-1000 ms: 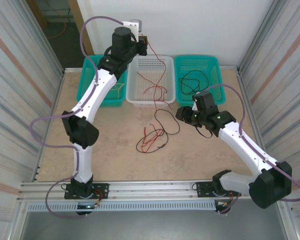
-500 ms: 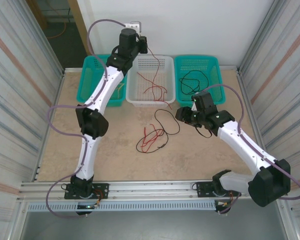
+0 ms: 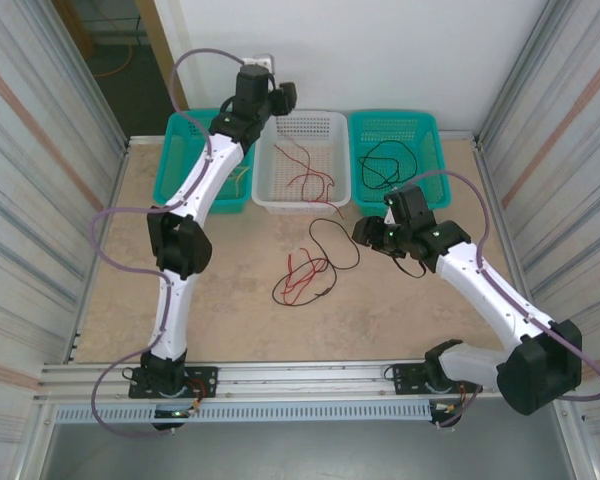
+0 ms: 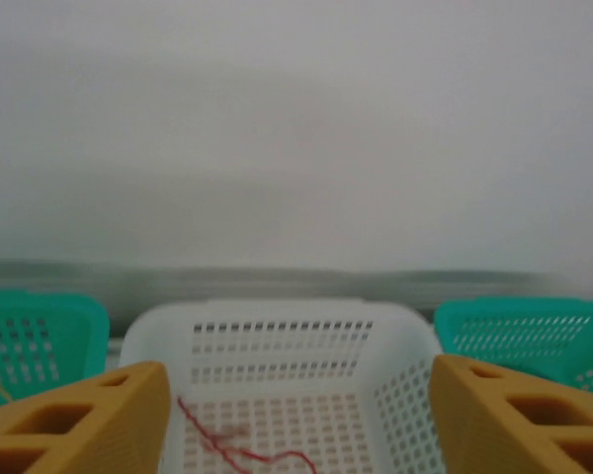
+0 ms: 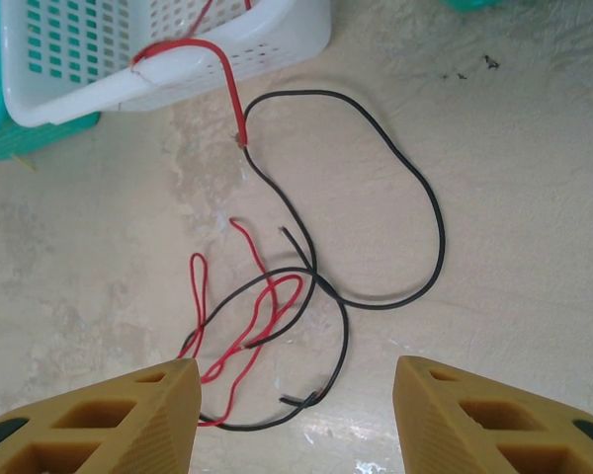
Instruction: Untangle the cables
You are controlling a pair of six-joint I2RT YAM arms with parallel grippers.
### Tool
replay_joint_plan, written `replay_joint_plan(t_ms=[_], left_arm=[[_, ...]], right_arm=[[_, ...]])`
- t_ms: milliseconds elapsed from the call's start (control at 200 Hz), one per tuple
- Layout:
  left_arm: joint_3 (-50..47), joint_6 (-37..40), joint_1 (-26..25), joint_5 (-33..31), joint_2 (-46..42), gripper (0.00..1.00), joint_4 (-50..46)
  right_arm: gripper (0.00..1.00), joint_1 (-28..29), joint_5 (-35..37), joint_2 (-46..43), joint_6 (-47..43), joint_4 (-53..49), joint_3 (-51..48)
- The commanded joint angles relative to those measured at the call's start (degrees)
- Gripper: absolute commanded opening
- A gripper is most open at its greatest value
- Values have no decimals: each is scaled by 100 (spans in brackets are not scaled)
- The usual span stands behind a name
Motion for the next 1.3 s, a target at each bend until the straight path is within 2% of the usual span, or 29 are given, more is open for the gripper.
replay_joint_plan(t_ms=[0, 155, 296, 516, 581, 707, 747, 817, 917, 1032, 1137, 1298], left_arm=[[-591, -215, 10, -67, -621, 78, -150], [-1719, -378, -7, 146, -1630, 81, -114], [-3207, -450, -113, 550, -2965, 75, -90], [-5767, -168, -807, 626, -5080, 75, -715], [-6376, -353, -901, 1038, -5581, 74, -928], [-7433, -948, -964, 1937, -6164, 63, -1134], [-7741, -1182, -1017, 2023, -6251, 61, -1108], [-8175, -1571, -1236, 1814, -6274, 61, -1090], [-8482, -1862, -1577, 1898, -5921, 58, -978], [-8358, -1766, -1889, 1770, -5220, 51, -997], [-8152, -1750, -1905, 1714, -4740, 46, -965], [-7892, -1612, -1905, 1765, -4164, 44, -743]], right_arm=[[54, 67, 133, -148, -65, -126, 112], [58, 102, 98, -53, -186, -100, 191], [58, 138, -26, 147, -226, 112, 190], [59, 455, 5, 309, -295, 261, 176], [59, 593, 59, 348, -318, 245, 165], [59, 874, 179, 407, -296, 124, 213], [59, 975, 253, 398, -288, 88, 226], [59, 1124, 392, 367, -249, 58, 211], [59, 1209, 422, 361, -189, 196, 103], [59, 1245, 413, 486, -129, 412, 16], [58, 1327, 447, 623, -61, 527, 33], [58, 1438, 594, 751, -15, 568, 33]])
